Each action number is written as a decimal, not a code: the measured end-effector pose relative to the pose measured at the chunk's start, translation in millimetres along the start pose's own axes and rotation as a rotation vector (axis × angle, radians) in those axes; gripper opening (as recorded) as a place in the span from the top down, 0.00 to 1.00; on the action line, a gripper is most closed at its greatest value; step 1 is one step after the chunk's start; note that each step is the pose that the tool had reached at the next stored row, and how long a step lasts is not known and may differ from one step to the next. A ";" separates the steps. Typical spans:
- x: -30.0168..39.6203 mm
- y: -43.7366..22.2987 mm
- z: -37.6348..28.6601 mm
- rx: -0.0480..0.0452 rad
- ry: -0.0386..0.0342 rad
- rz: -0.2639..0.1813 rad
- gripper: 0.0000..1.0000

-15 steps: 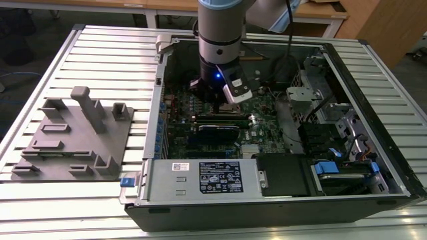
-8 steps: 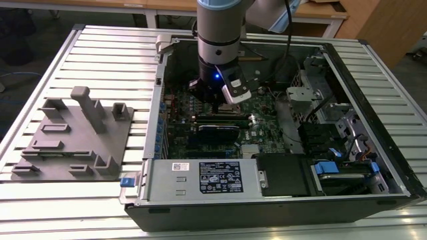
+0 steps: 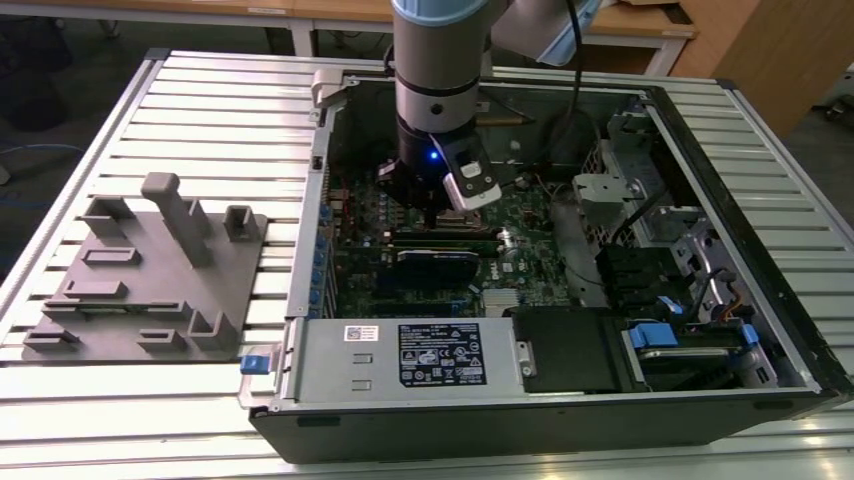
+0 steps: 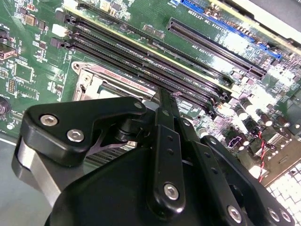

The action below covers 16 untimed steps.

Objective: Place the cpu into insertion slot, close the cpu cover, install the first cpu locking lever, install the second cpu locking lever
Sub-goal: 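Install the second cpu locking lever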

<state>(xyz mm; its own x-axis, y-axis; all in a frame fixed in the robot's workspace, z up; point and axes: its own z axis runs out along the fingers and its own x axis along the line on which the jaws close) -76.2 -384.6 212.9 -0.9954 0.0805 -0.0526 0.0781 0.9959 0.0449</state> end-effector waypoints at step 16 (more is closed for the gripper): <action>3.3 -0.3 0.9 -0.0001 -0.0005 0.000 0.90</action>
<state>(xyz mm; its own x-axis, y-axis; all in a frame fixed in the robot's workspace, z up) -79.4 -384.6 211.9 -0.9953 0.0806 -0.0531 0.0782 0.9959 0.0450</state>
